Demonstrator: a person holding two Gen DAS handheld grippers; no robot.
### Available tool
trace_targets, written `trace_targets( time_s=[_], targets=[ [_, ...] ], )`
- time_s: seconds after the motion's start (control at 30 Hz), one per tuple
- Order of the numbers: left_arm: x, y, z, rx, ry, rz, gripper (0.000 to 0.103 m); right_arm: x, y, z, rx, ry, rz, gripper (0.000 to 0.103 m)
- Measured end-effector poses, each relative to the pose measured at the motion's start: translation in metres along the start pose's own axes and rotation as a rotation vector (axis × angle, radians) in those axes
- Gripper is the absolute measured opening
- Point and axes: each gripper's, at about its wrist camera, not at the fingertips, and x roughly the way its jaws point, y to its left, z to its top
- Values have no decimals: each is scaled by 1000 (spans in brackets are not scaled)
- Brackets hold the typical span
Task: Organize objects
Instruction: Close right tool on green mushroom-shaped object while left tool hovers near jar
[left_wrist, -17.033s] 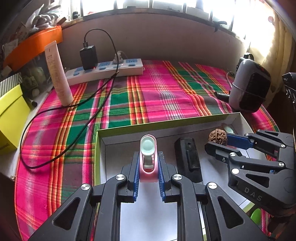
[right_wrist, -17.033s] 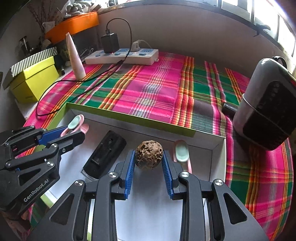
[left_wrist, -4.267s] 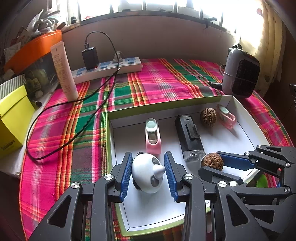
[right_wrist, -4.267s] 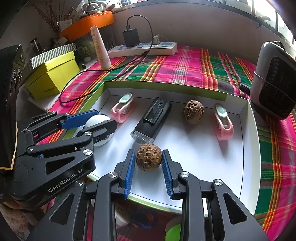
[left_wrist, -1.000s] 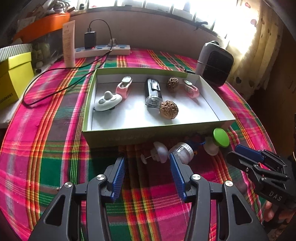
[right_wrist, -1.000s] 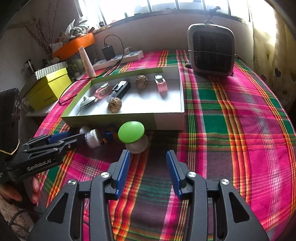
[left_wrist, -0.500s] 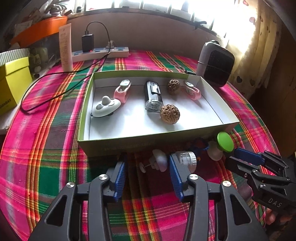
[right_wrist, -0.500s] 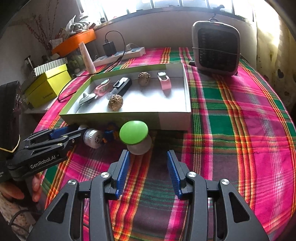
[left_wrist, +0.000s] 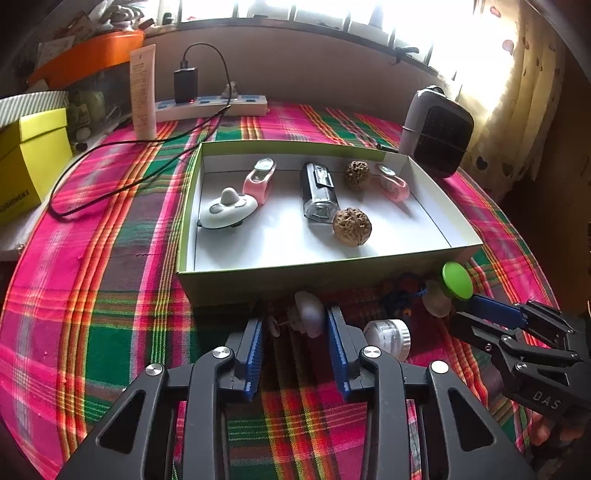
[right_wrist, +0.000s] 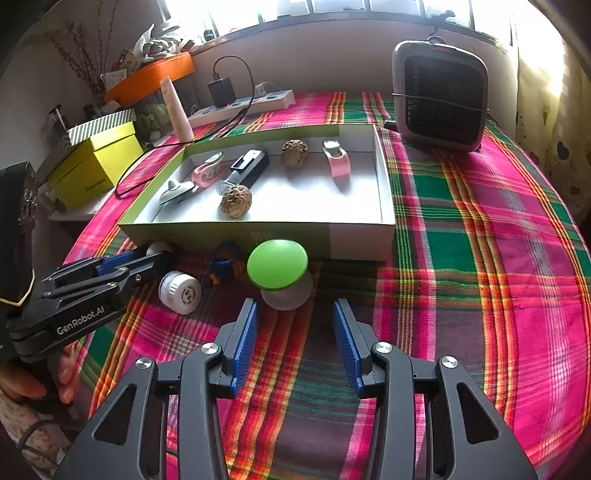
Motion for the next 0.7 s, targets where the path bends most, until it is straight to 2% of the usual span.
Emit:
trace_targets(
  time_s=[0.7],
  targets=[
    [-6,8,-7,-13,-7,-14,30,20,13,19,-49,-11,-64,43]
  ],
)
